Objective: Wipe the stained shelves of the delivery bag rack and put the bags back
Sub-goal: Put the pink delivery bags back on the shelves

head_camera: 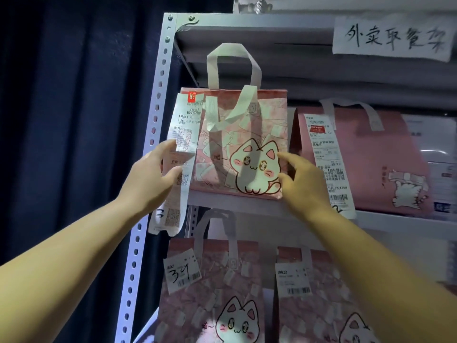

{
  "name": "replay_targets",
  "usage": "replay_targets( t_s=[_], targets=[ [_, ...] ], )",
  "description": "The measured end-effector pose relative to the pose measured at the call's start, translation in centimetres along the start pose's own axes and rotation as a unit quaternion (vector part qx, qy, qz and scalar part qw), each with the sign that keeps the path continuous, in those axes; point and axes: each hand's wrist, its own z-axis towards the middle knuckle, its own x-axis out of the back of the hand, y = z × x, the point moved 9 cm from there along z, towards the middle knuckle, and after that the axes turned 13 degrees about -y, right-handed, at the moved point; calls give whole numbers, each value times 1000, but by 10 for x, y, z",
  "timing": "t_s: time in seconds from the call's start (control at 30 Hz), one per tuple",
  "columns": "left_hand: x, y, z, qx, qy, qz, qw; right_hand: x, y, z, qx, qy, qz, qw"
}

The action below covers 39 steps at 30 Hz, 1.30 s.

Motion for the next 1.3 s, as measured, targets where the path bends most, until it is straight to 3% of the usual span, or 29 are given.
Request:
replay_targets(
  t_s=[0.33,0.73,1.07,1.3],
  targets=[
    [43,37,-29,-54,103,-42,992,38,-29,-29,60,98,90,989],
    [76,116,-108,-63,200,-120,970,127,-60,-76,161,118,212,957],
    [23,260,-137,-132,197,-110,965,265,8,-134,114,164,191,961],
    [-59,349,-127,-147,137,-151,968,352,79,-181,59,195,98,974]
  ],
)
